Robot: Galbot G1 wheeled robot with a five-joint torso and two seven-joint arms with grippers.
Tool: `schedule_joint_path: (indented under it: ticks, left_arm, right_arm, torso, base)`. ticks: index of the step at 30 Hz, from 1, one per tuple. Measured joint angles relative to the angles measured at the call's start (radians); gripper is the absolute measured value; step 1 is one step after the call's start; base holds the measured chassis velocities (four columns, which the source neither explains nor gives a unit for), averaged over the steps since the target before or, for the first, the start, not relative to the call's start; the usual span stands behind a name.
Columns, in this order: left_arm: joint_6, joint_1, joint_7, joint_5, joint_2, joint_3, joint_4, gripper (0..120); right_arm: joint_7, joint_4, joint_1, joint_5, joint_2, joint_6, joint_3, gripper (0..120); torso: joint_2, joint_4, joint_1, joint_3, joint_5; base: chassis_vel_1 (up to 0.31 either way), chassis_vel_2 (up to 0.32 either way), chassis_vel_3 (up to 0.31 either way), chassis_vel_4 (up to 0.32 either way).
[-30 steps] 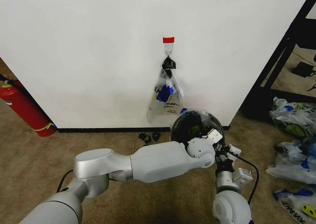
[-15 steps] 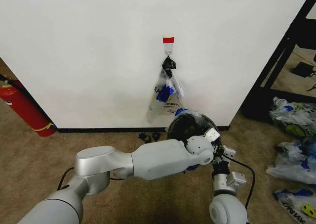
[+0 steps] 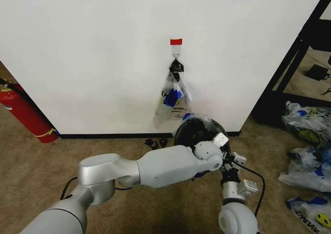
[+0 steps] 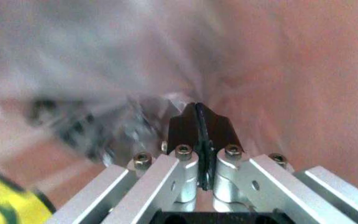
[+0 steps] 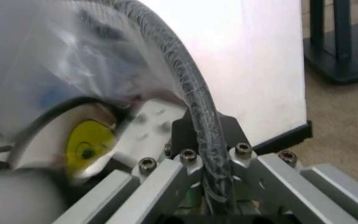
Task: Pick up the garbage bag from the wall and place it over the trash bin.
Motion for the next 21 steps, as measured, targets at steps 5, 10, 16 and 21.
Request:
schedule_joint_path:
  ticks: [5, 10, 16, 21]
  left_arm:
    - [-0.010, -0.031, -0.020, -0.047, 0.044, 0.007, -0.070, 0]
    - [-0.022, -0.048, -0.014, -0.059, 0.043, 0.004, -0.069, 0]
    - [-0.049, -0.021, 0.038, 0.071, 0.003, -0.002, 0.039, 0]
    - [-0.066, -0.014, 0.067, 0.119, 0.006, 0.014, 0.063, 0]
  right_arm:
    - [0.020, -0.024, 0.015, 0.031, -0.010, -0.023, 0.010, 0]
    - [0.034, -0.039, 0.027, 0.067, -0.007, -0.032, 0.013, 0]
    - [0.043, -0.014, 0.019, 0.130, 0.003, -0.052, 0.001, 0]
    - [0.049, 0.003, 0.010, 0.164, 0.002, -0.069, -0.003, 0]
  torso:
    - [0.000, -0.0024, 0.000, 0.000, 0.0003]
    - [0.000, -0.0013, 0.000, 0.000, 0.0001]
    - [0.000, -0.0017, 0.000, 0.000, 0.0000]
    - [0.000, -0.0015, 0.000, 0.000, 0.0001]
  base:
    - [0.000, 0.000, 0.000, 0.000]
    - [0.000, 0.000, 0.000, 0.000]
    - [0.000, 0.000, 0.000, 0.000]
    - [0.000, 0.000, 0.000, 0.000]
